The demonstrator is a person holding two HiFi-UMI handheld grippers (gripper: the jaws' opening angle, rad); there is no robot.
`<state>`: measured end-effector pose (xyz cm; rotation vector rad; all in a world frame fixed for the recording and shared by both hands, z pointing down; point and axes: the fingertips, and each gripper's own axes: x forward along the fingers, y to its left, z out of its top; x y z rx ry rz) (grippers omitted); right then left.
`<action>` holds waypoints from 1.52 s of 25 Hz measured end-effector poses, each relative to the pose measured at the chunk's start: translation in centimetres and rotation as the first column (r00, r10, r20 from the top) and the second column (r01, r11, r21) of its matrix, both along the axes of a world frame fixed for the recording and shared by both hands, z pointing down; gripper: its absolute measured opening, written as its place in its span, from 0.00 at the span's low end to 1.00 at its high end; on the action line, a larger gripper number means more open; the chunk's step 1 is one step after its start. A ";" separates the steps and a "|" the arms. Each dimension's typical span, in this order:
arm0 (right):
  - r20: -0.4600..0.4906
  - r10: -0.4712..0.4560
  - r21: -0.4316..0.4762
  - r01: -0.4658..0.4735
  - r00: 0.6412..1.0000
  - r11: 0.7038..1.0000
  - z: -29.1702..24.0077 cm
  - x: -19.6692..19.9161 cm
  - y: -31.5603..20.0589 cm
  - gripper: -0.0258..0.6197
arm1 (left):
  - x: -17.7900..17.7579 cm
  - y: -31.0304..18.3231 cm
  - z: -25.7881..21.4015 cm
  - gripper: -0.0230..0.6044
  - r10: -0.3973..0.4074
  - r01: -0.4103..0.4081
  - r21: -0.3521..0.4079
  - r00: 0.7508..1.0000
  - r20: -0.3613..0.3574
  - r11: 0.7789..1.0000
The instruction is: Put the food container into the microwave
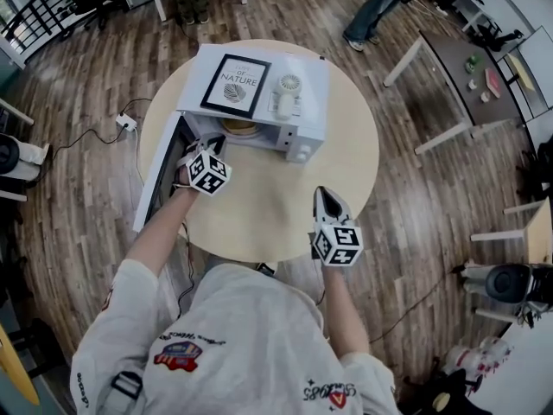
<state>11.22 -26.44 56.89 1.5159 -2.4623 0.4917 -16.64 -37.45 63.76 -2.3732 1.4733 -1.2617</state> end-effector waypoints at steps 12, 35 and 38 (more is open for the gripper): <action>0.003 -0.076 0.055 0.075 0.997 0.996 -2.0 -3.7 -1.8 0.04 | -1.3 4.7 -4.0 0.04 -0.130 0.137 0.023 0.970 -0.204 0.990; 0.026 -0.135 0.164 0.129 0.991 0.978 -6.6 -4.0 -0.8 0.04 | -2.1 13.8 -11.2 0.04 -0.185 0.287 0.094 0.800 -0.570 0.953; 0.020 -0.136 0.163 0.130 0.991 0.978 -6.6 -3.8 -0.3 0.04 | -1.4 13.8 -12.5 0.04 -0.157 0.273 0.119 0.799 -0.580 0.955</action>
